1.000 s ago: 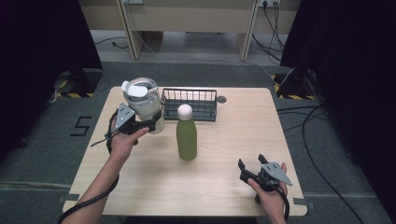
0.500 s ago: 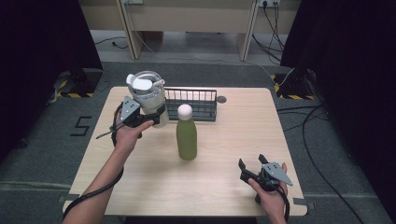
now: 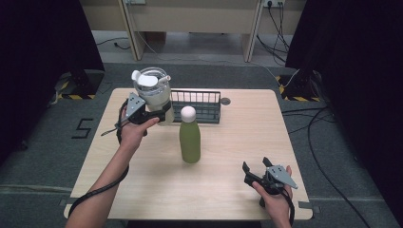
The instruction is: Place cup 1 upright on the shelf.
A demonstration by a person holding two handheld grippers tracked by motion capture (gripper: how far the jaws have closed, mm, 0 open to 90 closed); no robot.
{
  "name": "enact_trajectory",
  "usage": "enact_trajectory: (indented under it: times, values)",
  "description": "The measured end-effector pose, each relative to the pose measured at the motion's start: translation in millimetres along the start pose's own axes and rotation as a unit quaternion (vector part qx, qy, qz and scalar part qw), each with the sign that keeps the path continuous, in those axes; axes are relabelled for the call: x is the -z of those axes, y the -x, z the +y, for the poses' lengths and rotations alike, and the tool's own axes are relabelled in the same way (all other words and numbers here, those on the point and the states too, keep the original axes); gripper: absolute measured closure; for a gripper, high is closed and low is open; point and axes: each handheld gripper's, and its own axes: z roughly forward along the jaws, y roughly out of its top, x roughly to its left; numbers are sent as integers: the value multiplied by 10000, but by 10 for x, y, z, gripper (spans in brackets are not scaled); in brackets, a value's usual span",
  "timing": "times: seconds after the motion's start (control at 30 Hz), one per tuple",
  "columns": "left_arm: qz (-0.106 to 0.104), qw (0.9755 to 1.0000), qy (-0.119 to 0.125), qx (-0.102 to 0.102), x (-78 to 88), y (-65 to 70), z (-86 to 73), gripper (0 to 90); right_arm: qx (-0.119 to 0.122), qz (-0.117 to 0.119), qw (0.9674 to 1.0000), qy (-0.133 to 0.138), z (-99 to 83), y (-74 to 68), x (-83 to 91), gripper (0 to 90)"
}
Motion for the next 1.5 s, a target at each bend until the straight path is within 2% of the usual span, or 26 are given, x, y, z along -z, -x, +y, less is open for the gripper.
enact_trajectory:
  times: [1.5]
  values:
    - [10, 10000, 12, 32, -454, -17, 141, 99, -30, 2, 10000, -21, -9, 28, -5, 166]
